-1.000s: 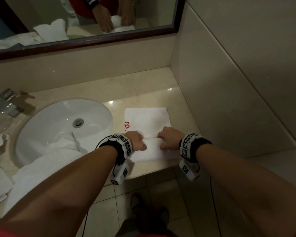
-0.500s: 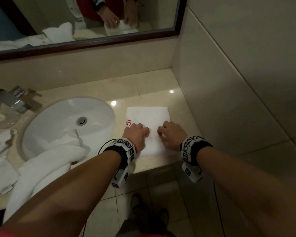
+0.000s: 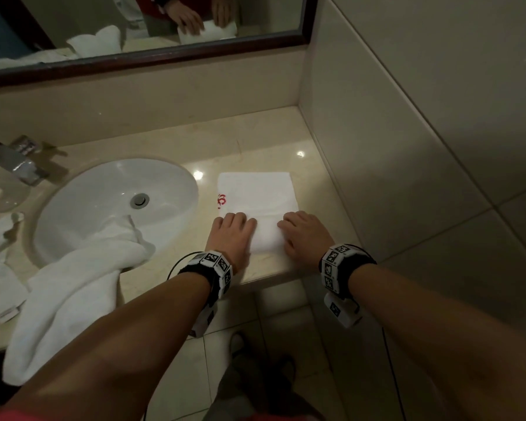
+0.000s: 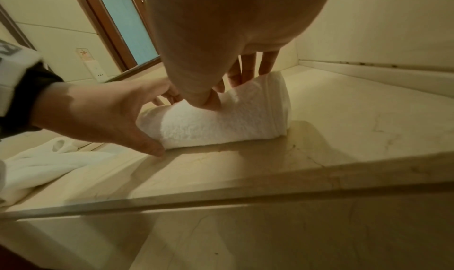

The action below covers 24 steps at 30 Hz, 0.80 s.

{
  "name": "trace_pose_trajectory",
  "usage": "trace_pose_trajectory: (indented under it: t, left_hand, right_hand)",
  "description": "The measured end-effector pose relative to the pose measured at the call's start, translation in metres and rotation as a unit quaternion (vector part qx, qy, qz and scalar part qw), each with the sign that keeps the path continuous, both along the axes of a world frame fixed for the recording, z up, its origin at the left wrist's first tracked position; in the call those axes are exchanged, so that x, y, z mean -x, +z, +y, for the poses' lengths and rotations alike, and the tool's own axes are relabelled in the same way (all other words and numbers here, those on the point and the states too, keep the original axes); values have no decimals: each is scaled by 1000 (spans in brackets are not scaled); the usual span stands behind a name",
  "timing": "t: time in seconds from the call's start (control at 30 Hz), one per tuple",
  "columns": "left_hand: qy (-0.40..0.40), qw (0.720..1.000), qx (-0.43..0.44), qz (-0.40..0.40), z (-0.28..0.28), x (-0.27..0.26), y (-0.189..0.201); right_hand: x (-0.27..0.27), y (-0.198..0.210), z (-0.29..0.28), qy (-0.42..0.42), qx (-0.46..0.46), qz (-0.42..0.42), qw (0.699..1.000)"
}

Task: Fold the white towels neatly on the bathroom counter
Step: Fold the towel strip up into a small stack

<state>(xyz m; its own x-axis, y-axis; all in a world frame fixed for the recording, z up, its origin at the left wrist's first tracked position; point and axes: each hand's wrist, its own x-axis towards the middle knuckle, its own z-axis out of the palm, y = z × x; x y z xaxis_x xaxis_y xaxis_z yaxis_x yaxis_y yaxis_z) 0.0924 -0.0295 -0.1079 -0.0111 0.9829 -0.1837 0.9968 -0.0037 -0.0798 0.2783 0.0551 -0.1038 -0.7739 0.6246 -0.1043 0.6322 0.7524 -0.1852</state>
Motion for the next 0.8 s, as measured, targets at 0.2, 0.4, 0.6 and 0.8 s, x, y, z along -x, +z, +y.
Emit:
trace_pose_trajectory:
  t: [0.2, 0.4, 0.6, 0.8]
  left_hand:
    - [13, 1000, -13, 12, 4, -5, -4]
    - [22, 999, -28, -4, 1, -7, -7]
    - [38, 998, -7, -52, -3, -9, -2]
    - [50, 992, 42, -108, -4, -5, 4]
  right_hand:
    - [-10, -8, -10, 9, 18, -10, 1000]
    - [-13, -13, -16, 19, -12, 16, 1000]
    - [-11, -16, -18, 36, -50, 14, 998]
    - [-5, -12, -19, 40, -75, 20, 996]
